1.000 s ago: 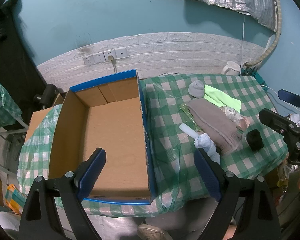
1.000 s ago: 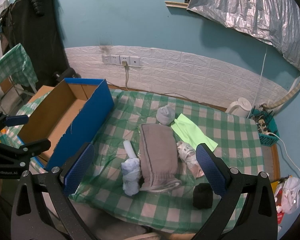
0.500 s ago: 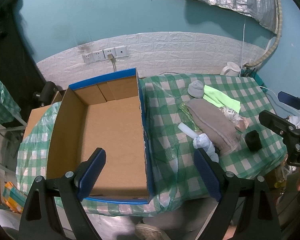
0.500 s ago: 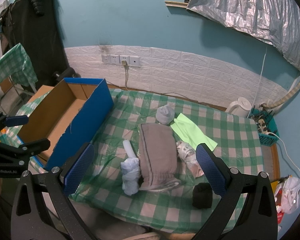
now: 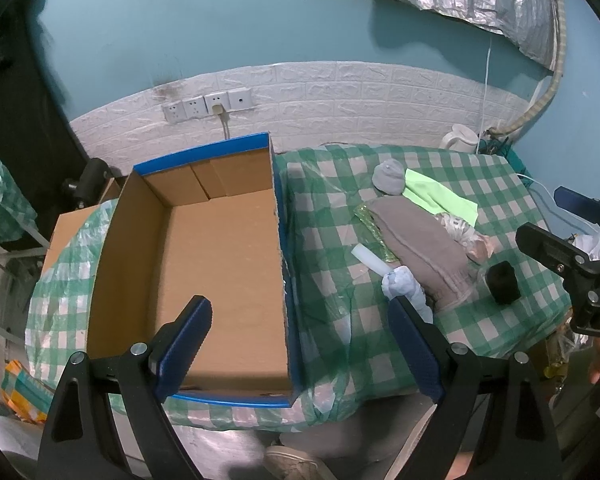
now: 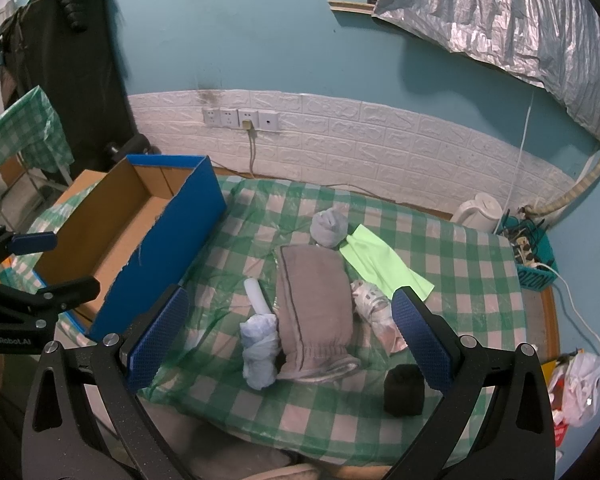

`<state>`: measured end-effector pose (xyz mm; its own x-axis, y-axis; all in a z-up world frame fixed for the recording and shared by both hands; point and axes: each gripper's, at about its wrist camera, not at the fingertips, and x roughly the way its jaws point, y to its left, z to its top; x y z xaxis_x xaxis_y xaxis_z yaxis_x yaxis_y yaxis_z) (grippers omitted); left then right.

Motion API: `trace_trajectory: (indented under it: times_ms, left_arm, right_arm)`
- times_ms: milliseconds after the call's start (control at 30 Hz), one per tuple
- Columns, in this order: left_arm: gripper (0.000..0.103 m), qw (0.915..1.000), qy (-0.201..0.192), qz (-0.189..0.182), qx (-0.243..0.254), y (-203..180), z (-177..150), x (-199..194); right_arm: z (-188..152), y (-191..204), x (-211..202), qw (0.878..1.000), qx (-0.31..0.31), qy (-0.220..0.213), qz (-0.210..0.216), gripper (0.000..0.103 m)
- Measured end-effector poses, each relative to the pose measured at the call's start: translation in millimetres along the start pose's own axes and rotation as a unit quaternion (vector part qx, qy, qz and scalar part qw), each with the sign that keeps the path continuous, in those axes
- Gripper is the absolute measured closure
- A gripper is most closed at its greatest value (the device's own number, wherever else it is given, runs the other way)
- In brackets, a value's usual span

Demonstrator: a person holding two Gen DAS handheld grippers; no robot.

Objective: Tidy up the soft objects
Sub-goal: 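Lower the left tool onto the white sock while the right tool descends onto the black beanie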

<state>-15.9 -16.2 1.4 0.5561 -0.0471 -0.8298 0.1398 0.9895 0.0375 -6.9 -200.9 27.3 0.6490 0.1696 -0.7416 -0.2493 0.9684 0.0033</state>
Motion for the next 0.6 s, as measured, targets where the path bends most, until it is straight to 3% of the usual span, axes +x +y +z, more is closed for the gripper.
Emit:
trace_trajectory:
  times_ms: [233, 600]
  left_arm:
    - [0.012, 0.9999, 0.012, -0.01, 0.003, -12, -1, 7]
    - [0.014, 0.9986, 0.045, -0.021, 0.019, -22, 9, 31]
  right_arm:
    - [-3, -5, 1, 1.0, 0.004, 0.001, -0.007, 0.002]
    - [-19, -53, 10, 0.999, 0.039, 0.023, -0.029, 0.002]
